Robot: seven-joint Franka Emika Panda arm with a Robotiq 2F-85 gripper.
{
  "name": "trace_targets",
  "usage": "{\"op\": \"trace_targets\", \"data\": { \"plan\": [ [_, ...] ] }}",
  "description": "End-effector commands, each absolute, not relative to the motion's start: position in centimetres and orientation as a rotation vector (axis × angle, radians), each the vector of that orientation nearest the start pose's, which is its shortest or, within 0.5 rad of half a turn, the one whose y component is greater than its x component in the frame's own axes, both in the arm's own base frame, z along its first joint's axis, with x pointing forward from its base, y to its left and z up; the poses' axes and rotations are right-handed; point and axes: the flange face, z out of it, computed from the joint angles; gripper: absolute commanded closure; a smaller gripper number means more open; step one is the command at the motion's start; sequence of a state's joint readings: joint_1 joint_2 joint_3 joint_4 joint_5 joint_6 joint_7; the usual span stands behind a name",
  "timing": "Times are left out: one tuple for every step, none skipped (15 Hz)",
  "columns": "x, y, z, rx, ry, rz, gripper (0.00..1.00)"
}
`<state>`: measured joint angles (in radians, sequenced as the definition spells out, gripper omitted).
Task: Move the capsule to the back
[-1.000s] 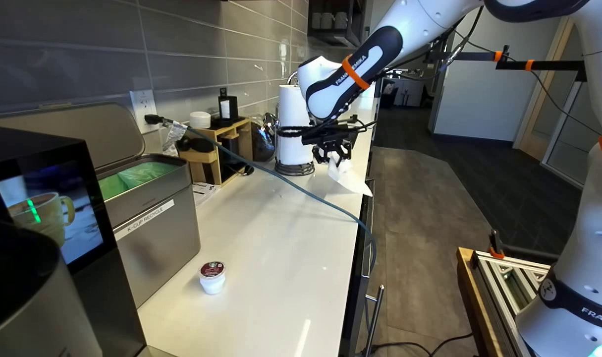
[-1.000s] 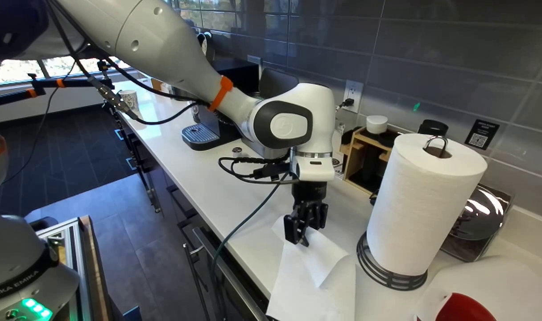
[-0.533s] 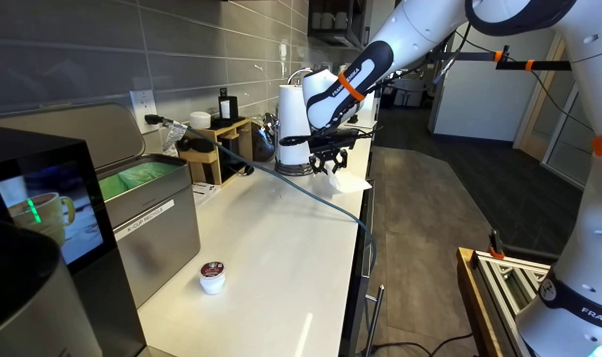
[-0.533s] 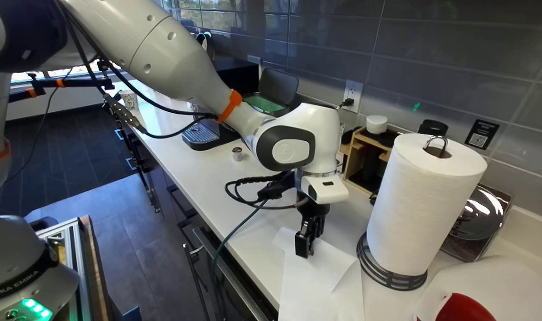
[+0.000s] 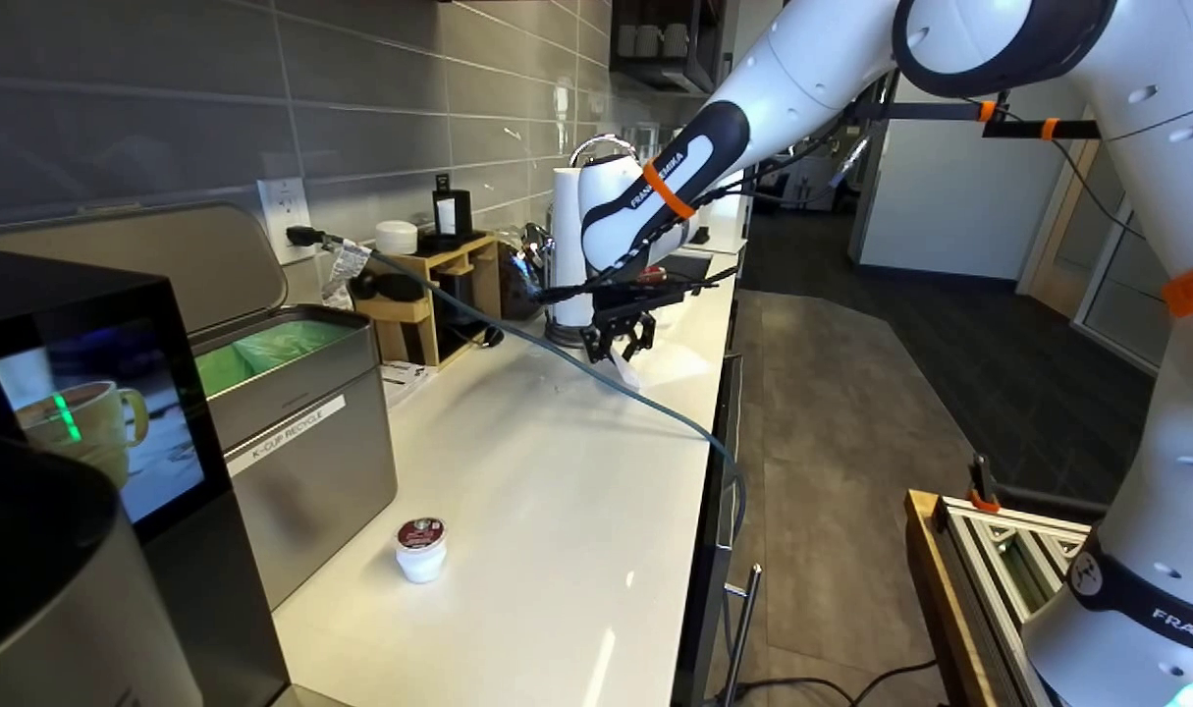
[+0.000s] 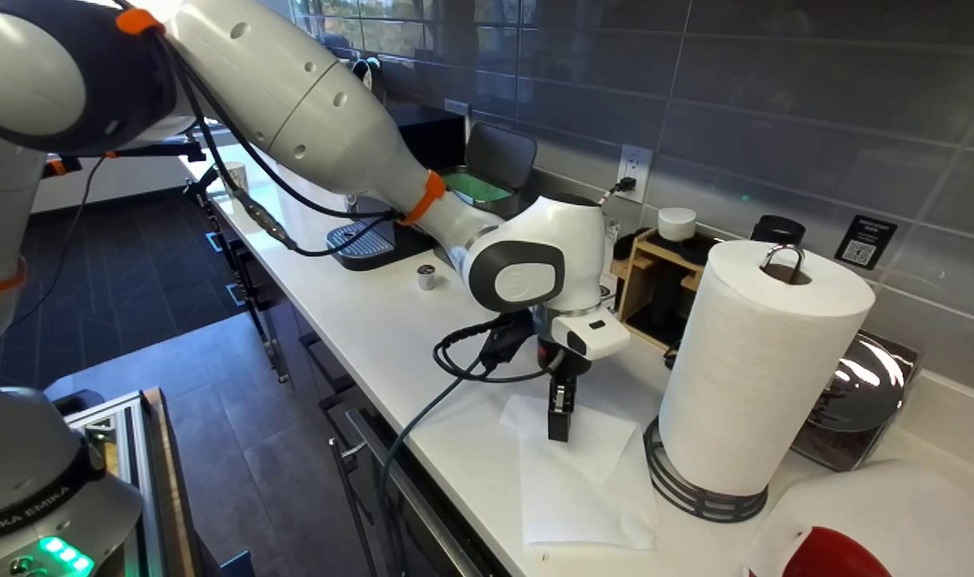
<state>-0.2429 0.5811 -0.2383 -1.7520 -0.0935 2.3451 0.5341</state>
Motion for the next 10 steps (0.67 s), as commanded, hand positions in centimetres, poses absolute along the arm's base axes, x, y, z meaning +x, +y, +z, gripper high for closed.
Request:
{"op": "trace_targets", "data": {
  "plan": [
    [61.9, -28.3, 24.2, -3.004, 1.279, -0.071, 0.97],
    [62.5, -27.6, 24.3, -3.004, 1.222, -0.068, 0.97],
    [62.9, -26.9, 24.3, -3.004, 1.169, -0.067, 0.97],
    [63.4, -26.1, 24.4, -3.006, 1.105, -0.077, 0.97],
    [63.9, -25.5, 24.5, -3.011, 1.049, -0.088, 0.97],
    [64.4, -24.9, 24.6, -3.012, 0.985, -0.111, 0.97],
    [64.8, -24.4, 24.9, -3.007, 0.927, -0.132, 0.97],
    [65.2, -24.1, 25.1, -3.008, 0.882, -0.145, 0.97],
    [65.4, -23.9, 25.4, -3.008, 0.854, -0.149, 0.97],
    [65.4, -24.0, 25.8, -3.003, 0.826, -0.165, 0.97]
  ]
}}
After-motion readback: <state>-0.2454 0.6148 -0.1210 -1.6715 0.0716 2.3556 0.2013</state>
